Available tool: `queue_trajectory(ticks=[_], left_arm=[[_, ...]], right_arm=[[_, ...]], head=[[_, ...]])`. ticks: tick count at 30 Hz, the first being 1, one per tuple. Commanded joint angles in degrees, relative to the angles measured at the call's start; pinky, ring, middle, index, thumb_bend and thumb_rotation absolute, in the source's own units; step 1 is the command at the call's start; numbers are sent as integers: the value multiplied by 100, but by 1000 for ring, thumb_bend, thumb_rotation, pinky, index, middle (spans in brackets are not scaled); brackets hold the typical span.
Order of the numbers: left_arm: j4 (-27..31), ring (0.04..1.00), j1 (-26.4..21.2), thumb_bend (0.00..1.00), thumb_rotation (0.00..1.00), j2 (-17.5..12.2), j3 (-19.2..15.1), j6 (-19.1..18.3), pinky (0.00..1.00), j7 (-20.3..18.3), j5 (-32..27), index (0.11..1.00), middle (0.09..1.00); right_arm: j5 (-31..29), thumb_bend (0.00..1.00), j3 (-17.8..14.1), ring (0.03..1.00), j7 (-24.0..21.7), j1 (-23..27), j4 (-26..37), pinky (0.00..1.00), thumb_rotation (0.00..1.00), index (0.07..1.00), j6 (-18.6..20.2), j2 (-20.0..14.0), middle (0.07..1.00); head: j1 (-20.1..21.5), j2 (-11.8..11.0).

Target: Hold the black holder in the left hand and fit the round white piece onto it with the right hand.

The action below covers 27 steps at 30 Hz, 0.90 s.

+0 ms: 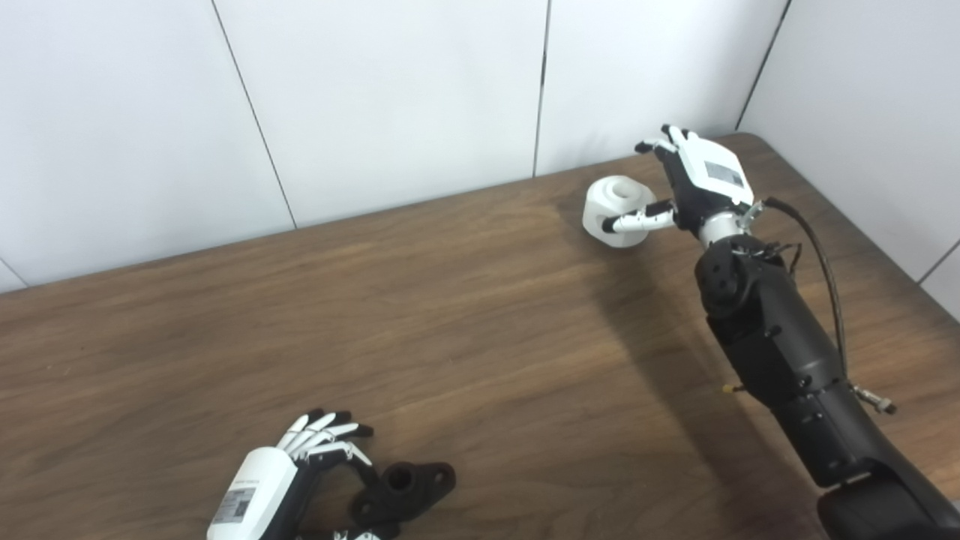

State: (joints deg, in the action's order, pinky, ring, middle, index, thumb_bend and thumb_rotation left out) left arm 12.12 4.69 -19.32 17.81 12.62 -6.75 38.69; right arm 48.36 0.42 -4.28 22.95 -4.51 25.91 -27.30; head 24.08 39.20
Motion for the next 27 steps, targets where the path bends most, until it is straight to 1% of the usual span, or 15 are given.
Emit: queue_trajectory(ticks=[1, 9, 15, 27], left_arm=[[-27, 881, 122, 516, 56, -188, -62, -50, 948, -120, 56, 486, 789], [-38, 876, 136, 515, 56, -197, -89, 14, 942, -114, 33, 486, 786], [-34, 877, 145, 516, 55, -184, -111, 28, 941, -122, 22, 486, 785], [5, 877, 146, 516, 56, -174, -118, 19, 938, -145, 69, 486, 785]], right_arm=[[7, 772, -42, 1000, 198, 273, 55, 929, 408, 828, -28, -224, 968], [-70, 775, -12, 1000, 195, 290, -121, 905, 408, 822, 42, -234, 953], [-89, 776, 37, 988, 204, 342, -230, 888, 408, 790, 32, -217, 938], [-100, 780, 166, 987, 164, 451, -301, 896, 417, 755, 66, -157, 935]], head=[[11, 2], [33, 20], [33, 20], [25, 61]])
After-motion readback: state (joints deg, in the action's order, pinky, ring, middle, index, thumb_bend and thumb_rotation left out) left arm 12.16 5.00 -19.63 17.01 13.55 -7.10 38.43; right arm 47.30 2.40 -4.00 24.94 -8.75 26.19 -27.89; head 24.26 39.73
